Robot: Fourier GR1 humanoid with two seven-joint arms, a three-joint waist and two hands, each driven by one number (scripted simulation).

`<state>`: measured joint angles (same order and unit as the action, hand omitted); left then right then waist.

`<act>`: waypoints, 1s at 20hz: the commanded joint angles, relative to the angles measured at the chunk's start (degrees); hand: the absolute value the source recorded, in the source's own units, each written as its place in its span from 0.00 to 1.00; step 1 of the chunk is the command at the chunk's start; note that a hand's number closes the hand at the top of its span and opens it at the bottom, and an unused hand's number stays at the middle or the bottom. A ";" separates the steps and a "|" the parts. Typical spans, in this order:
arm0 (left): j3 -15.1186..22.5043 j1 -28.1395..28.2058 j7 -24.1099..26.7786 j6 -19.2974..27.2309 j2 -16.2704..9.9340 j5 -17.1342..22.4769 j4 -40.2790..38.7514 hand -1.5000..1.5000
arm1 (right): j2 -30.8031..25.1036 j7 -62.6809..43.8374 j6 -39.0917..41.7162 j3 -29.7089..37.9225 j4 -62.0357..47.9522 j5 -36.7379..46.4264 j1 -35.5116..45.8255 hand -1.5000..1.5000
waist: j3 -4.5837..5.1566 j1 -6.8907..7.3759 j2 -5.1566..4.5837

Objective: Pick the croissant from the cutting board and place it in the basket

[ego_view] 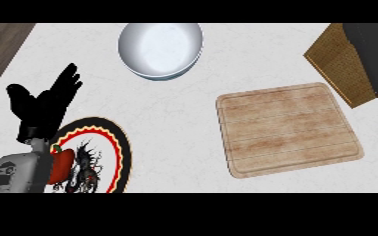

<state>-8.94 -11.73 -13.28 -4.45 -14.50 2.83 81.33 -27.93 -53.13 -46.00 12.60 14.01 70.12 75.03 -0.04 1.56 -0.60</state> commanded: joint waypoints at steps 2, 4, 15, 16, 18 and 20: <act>-0.26 -2.25 0.60 0.56 0.08 -0.53 -2.12 0.50 | -3.09 -10.10 -9.29 -0.65 -0.17 3.90 -2.70 1.00 | 0.09 -0.28 -0.35; -0.49 -2.37 -0.21 1.19 0.17 -0.76 -2.66 0.50 | -3.10 -6.07 -10.00 2.54 1.47 -0.11 -5.71 0.00 | 0.00 -0.67 -0.03; -0.84 -2.01 1.89 1.16 0.49 -1.24 -3.53 0.50 | -2.86 4.96 -12.37 5.30 3.40 -4.11 -6.51 0.00 | -0.01 0.16 -0.15; 0.90 0.58 -0.86 0.58 1.29 -0.89 1.52 0.50 | -2.26 2.59 -13.59 5.08 3.74 -3.37 -6.94 0.00 | -0.01 0.20 0.18; -1.11 1.21 1.13 -1.16 -0.62 0.36 -0.30 0.50 | -5.02 3.39 -17.60 8.02 5.94 -5.84 -8.45 0.00 | -0.04 0.12 0.13; -0.30 -0.86 -0.35 1.01 0.94 -0.56 -0.41 0.50 | -6.02 3.17 -20.39 9.31 8.53 -6.55 -9.04 0.00 | -0.04 -0.88 0.41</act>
<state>-9.36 -13.05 -13.34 -4.24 -14.25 2.42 80.05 -32.40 -48.14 -58.41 19.59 19.39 65.33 67.24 -0.06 1.31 -0.52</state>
